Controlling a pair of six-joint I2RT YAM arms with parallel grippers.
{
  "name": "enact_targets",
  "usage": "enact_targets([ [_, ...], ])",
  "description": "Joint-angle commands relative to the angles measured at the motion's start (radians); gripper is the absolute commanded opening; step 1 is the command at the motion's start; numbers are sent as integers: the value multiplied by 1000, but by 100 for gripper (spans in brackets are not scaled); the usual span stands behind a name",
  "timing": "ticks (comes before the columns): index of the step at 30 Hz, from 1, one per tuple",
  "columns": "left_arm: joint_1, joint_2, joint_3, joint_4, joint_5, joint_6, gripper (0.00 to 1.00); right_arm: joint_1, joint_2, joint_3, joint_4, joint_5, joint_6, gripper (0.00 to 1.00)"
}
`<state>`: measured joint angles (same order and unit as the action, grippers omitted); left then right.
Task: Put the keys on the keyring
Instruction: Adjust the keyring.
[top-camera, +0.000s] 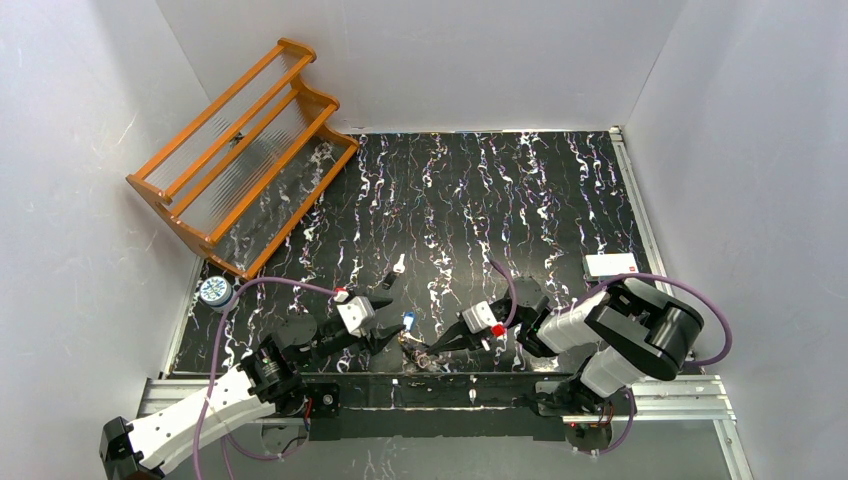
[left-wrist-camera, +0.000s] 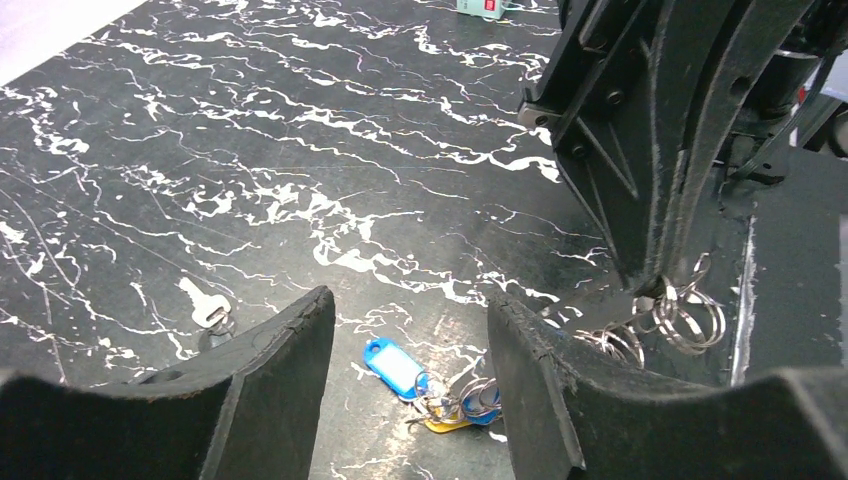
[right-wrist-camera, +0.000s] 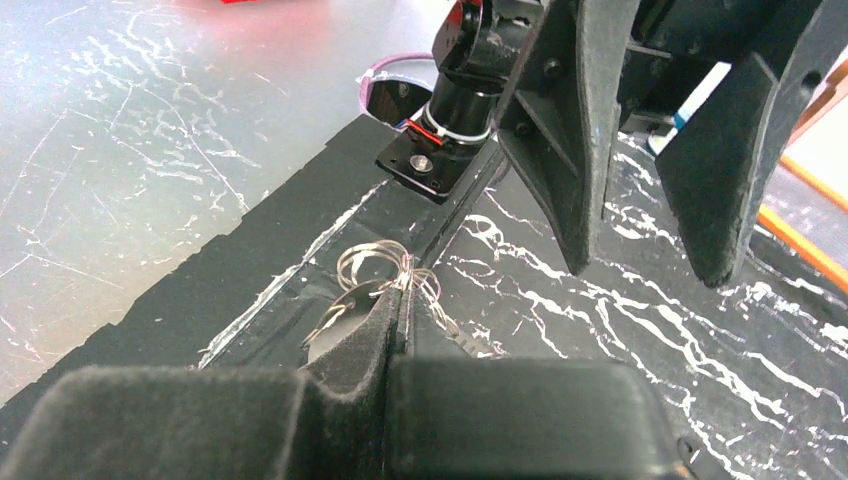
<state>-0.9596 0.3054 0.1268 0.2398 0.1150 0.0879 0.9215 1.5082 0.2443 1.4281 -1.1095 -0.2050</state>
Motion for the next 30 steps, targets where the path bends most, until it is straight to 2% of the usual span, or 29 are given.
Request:
enact_targets([
  [1, -6, 7, 31, 27, 24, -44, 55, 5, -30, 9, -73, 74, -24, 1],
  [3, -5, 14, 38, 23, 23, -79, 54, 5, -60, 19, -158, 108, -48, 1],
  [9, -5, 57, 90, -70, -67, -331, 53, 5, -110, 64, -406, 245, -80, 1],
  [15, -5, 73, 157, -224, -144, -573, 53, 4, -117, 69, -457, 277, -81, 1],
  [17, -5, 68, 187, -322, -185, -669, 52, 5, -117, 71, -466, 277, -77, 1],
  [22, -5, 39, 234, -472, -203, -902, 49, 4, -118, 75, -493, 287, -79, 1],
  [26, -5, 24, 209, -447, -145, -1072, 47, 5, -116, 91, -520, 294, -84, 1],
  [30, -5, 53, 163, -326, -12, -1153, 44, 5, -113, 99, -523, 300, -77, 1],
])
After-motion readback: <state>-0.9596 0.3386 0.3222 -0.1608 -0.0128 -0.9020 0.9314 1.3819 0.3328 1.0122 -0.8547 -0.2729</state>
